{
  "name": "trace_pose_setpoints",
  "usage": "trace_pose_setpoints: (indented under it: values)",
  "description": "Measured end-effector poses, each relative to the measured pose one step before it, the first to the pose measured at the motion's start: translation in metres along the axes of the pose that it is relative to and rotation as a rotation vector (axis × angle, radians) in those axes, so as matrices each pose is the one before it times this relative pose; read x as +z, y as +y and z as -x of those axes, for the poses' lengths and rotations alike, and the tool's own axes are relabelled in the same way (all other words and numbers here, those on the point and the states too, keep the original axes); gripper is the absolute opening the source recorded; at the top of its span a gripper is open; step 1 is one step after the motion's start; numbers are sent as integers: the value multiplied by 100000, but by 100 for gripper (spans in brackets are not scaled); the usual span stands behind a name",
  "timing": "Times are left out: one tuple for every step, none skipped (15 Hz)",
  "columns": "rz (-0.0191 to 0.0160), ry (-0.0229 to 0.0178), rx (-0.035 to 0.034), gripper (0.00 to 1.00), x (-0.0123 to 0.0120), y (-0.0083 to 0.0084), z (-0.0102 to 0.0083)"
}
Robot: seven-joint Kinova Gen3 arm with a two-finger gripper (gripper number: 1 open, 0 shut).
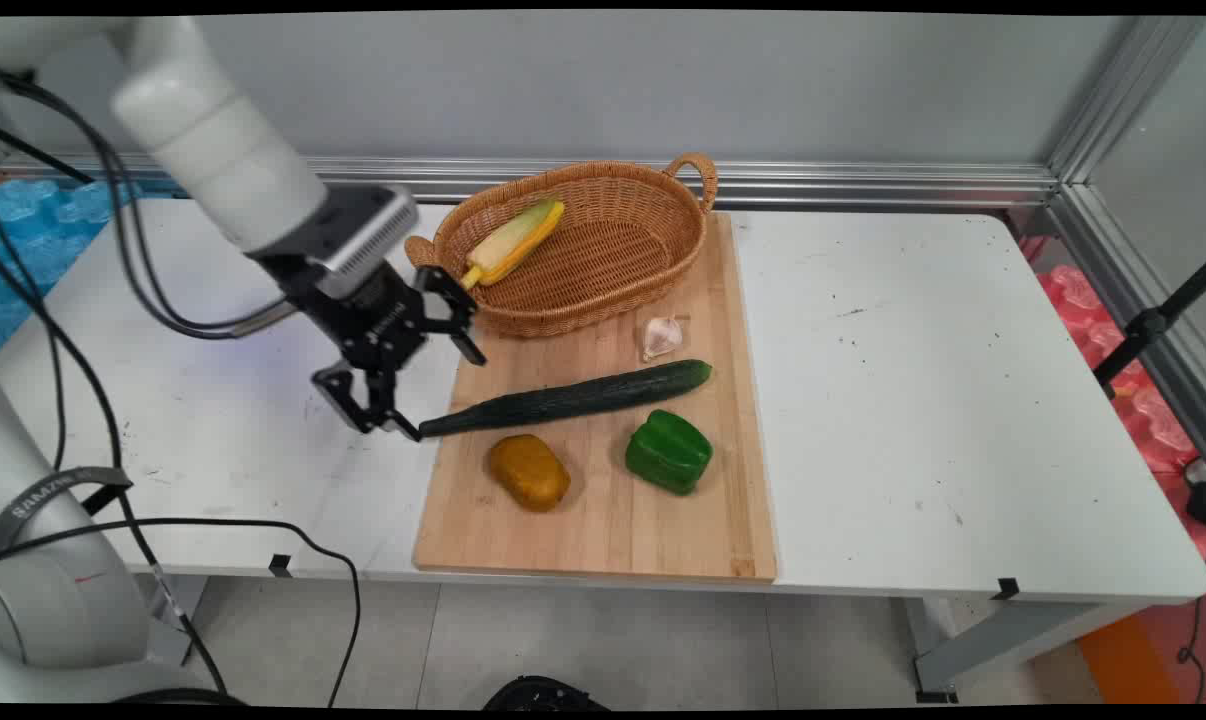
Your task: Pick up the potato from the cutting board
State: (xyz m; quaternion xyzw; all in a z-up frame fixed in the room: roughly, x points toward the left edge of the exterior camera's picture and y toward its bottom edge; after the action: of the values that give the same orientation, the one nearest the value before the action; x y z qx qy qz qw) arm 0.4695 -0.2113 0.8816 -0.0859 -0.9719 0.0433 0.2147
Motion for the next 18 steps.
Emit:
trace_pose_setpoints:
  values:
    - [406, -255, 1034, 100, 370, -228, -154]
    - [932, -508, 2190, 100, 854, -502, -320]
    - [897, -402, 1726, 100, 740, -410, -266]
    - [1183, -467, 1860, 100, 864, -499, -294]
    - [1403, -491, 1864, 100, 926, -515, -289]
    - [942, -270, 1037, 100, 554, -292, -163]
    - [1484, -317, 1391, 100, 771, -395, -193]
    - [1578, -356, 1156, 100, 755, -380, -169]
    - [1284, -291, 858, 100, 601, -321, -138]
    - [850, -204, 551, 100, 370, -213, -80]
    - [1269, -320, 672, 100, 510, -298, -88]
    - [1365, -262, 821, 100, 543, -356, -91]
    - [1248, -237, 799, 100, 486, -329, -95]
    - [985, -126, 656, 100, 387, -280, -90]
    - [578, -61, 376, 100, 222, -179, -54]
    - [821, -60, 520, 100, 307, -252, -81]
    - [796, -18, 548, 100, 254, -295, -90]
    - [824, 73, 525, 0, 186, -265, -79]
